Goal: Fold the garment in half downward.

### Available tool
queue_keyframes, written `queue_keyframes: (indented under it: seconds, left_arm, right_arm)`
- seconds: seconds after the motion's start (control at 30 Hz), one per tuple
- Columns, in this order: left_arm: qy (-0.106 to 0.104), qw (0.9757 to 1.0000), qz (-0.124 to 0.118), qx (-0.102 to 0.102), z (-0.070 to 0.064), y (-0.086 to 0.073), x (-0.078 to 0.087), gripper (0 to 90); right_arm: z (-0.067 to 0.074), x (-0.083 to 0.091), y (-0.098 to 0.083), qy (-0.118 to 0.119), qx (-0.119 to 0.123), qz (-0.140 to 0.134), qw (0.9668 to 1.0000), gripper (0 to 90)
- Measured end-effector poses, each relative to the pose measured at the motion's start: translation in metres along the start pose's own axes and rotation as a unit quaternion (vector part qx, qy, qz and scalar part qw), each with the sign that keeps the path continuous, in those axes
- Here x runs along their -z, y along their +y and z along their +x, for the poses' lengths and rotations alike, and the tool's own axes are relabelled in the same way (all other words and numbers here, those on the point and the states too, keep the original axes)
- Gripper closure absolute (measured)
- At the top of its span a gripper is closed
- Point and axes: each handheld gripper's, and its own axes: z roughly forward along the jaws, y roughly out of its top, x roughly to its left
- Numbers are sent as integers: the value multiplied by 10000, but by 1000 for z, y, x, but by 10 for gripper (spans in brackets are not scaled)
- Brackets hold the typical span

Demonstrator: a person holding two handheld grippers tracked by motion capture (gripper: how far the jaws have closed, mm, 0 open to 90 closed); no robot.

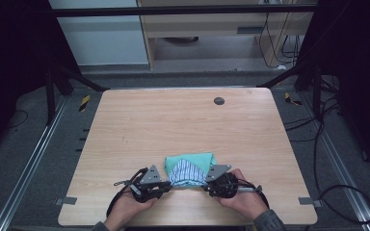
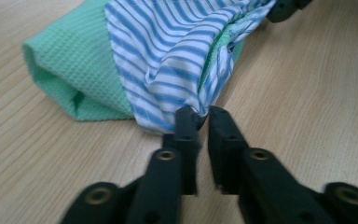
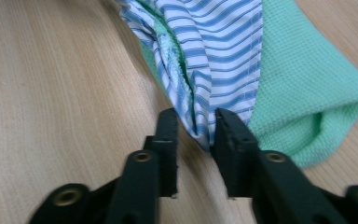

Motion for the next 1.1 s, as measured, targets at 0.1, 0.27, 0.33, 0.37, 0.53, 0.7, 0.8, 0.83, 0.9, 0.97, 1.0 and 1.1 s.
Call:
queue_keyframes:
  seconds: [0.1,0.27,0.33,0.37,0.53,0.7,0.8,0.83,0.9,0.97,1.0,1.1]
  left_arm:
    - [20,9998,-157,156,2,-5,11,724]
    - [212,9993,-230,219,6,-8,18,619]
    - [356,9986,-257,287,9,-9,19,527]
    - [428,9982,-254,322,11,-10,20,480]
    - [721,9961,-215,464,18,-13,21,280]
    - [871,9941,-154,632,25,-15,21,187]
    - [983,9922,-107,755,30,-18,19,136]
    - [1040,9910,-99,843,34,-19,19,90]
    - [1066,9903,-102,885,36,-20,20,71]
    - [1089,9897,-96,923,41,-21,20,65]
    - [1093,9893,-78,966,44,-21,19,61]
    - [1166,9874,-76,1063,53,-19,18,58]
  right_arm:
    - [0,11,-6,-48,-137,-90,9999,597]
    - [-3,18,-14,-149,-284,-129,9994,527]
    - [-6,21,-19,-240,-384,-101,9989,486]
    - [-8,21,-21,-262,-427,-95,9987,466]
    - [-20,28,-36,-656,-754,-45,9950,301]
    - [-30,30,-44,-874,-1095,-17,9901,205]
    - [-40,30,-48,-986,-1376,15,9856,144]
    - [-45,29,-50,-1037,-1514,-1,9830,113]
    - [-46,29,-51,-1055,-1541,-10,9824,105]
    - [-52,28,-53,-1083,-1668,-60,9800,83]
    - [-55,27,-54,-1094,-1771,-70,9781,77]
    - [-65,24,-55,-1094,-1982,-134,9739,59]
